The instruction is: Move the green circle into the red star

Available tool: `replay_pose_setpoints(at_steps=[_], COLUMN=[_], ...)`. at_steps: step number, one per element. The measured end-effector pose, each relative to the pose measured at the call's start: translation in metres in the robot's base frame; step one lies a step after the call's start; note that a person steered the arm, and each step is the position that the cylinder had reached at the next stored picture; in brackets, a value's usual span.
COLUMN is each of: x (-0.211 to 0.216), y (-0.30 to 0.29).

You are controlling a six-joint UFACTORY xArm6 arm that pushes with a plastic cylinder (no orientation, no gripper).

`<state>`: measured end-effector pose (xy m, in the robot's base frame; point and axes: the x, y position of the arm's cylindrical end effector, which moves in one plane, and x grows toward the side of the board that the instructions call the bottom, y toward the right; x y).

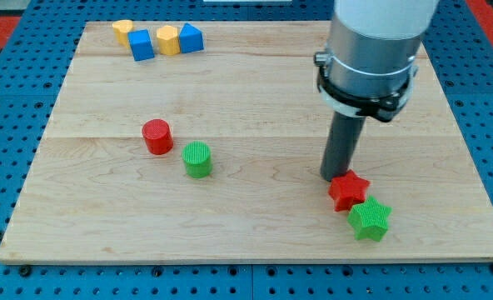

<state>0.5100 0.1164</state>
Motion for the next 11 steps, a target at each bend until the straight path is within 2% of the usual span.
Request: replay_pose_setpoints(at_steps=[1, 2, 4, 5, 6, 7, 8, 9, 10, 11], x=[-0.004, -0.029, -0.098, -0.062, -0.02, -0.027, -0.067, -0.022, -0.009, -0.02], y=[0.015, 0.012, -0.179, -0.258, -0.227, -0.157, -0.142, -0.093, -0.064, -0.133])
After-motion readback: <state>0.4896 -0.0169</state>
